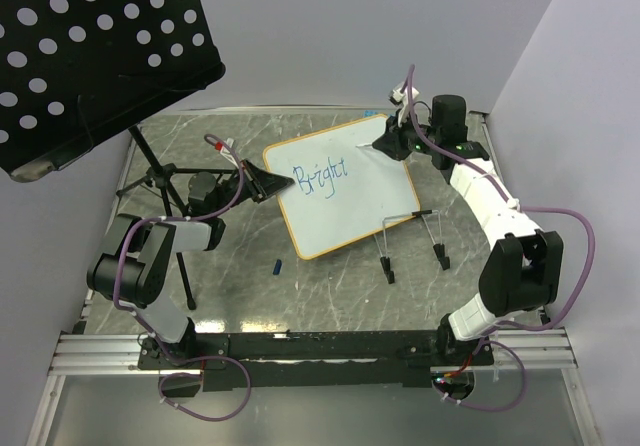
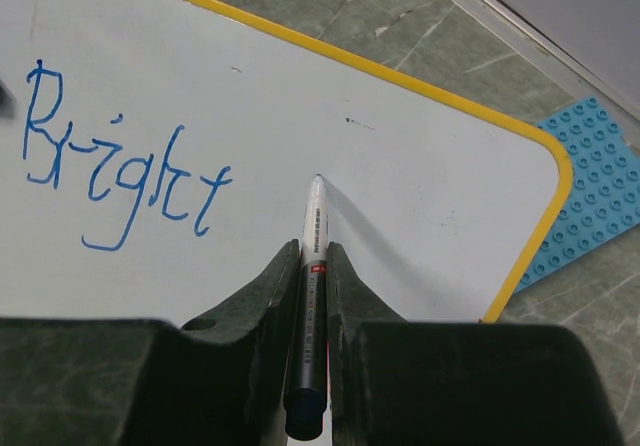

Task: Write a sentence on the whiteboard
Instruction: Write on the whiteboard with the whiteboard.

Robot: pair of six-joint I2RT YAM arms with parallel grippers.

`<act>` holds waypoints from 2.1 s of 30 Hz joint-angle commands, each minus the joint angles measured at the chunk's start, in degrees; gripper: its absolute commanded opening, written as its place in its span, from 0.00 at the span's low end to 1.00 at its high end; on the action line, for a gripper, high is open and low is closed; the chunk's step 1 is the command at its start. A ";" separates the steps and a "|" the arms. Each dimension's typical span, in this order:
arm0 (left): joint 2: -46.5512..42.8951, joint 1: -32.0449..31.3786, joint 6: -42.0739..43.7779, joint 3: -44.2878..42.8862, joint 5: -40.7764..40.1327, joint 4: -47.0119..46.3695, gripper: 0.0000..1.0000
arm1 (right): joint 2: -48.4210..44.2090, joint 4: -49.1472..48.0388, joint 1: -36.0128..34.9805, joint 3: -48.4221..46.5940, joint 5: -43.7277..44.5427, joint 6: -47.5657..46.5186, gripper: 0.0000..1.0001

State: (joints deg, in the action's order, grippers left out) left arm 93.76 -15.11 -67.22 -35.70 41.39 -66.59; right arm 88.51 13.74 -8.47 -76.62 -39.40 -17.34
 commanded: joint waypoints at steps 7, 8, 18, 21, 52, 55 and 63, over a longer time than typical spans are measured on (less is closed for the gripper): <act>-3.23 0.26 -3.27 -4.02 0.63 -16.21 0.01 | -1.67 0.59 -0.41 0.06 -0.33 -2.43 0.00; -3.23 0.26 -3.18 -4.02 0.63 -16.03 0.01 | -1.76 0.68 -0.41 0.24 -0.42 -2.52 0.00; -3.05 0.61 -2.83 -4.73 0.45 -15.42 0.01 | -4.57 2.26 -0.41 4.54 -1.38 -3.31 0.00; -2.97 0.70 -2.74 -4.90 0.54 -15.24 0.01 | -5.71 2.35 -0.41 6.47 -1.56 -3.66 0.00; -3.05 0.79 -3.27 -3.76 1.24 -16.47 0.01 | -1.50 1.91 -1.11 -0.64 -1.30 -0.41 0.00; -2.96 0.79 -3.27 -3.76 1.24 -16.47 0.01 | -1.67 1.56 -1.29 -0.11 -0.94 -0.50 0.00; -2.79 0.79 -3.36 -3.85 1.24 -16.73 0.01 | -1.67 2.43 -1.90 0.50 -2.08 -0.94 0.00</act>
State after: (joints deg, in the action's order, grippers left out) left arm 93.76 -14.22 -67.20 -36.45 42.57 -66.28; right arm 86.61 16.32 -9.43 -74.83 -40.14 -17.85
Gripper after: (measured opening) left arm 0.091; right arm 0.186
